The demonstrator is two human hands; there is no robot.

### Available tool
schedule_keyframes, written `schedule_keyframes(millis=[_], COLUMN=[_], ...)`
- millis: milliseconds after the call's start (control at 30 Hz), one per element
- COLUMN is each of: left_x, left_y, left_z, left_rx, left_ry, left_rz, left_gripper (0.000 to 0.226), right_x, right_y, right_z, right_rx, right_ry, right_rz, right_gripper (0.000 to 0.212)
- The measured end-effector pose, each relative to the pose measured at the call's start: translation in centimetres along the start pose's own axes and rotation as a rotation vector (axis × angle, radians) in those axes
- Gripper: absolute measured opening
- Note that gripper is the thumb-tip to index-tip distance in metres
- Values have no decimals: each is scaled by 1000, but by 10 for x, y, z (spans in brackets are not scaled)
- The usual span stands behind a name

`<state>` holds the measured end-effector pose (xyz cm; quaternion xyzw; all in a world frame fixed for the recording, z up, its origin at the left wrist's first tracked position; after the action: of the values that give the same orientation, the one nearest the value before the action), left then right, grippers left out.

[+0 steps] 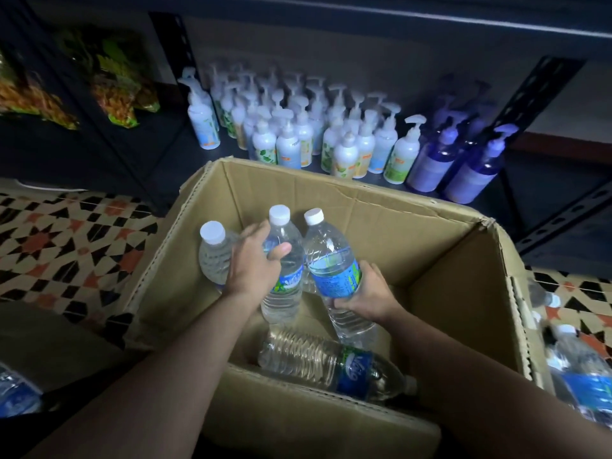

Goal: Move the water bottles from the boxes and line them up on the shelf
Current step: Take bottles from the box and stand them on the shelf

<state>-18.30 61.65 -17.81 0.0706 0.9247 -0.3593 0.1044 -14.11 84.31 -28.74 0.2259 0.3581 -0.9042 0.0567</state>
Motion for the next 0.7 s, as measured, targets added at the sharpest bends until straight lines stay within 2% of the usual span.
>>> schedule_keyframes(millis=[133, 233, 267, 400, 467, 567, 700], left_x=[9, 10, 10, 6, 7, 9, 12], left_y=[16, 31, 36, 46, 48, 54, 57], left_z=[-10, -11, -7, 10, 12, 17, 34], left_rx=[-23, -138, -168, -143, -135, -103, -147], left_ry=[-53, -47, -51, -74, -109, -141, -202], left_rz=[52, 34, 54, 177, 188, 136, 124], left_gripper=[57, 62, 70, 129, 141, 136, 139], right_x=[2, 7, 7, 5, 3, 3, 3], right_y=[8, 10, 11, 12, 7, 1, 0], right_z=[-9, -11, -12, -23, -26, -30, -27], right_rx=[4, -6, -6, 52, 27, 79, 88], right_ry=[16, 43, 46, 50, 21, -34, -12], right_rz=[34, 43, 53, 172, 255, 311, 258], right_gripper=[85, 83, 85, 105, 108, 99, 91])
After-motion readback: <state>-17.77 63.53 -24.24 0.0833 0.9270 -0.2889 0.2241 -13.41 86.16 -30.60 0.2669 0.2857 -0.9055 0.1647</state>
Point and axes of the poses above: each hand's wrist, its own x-axis towards the middle knuckle, its own y-axis out of the palm, z = x × y, the point moved 5 cm from there along x, towards the middle knuckle, and after that the axes turned 8 degrees about z, right-handed, at the moved point
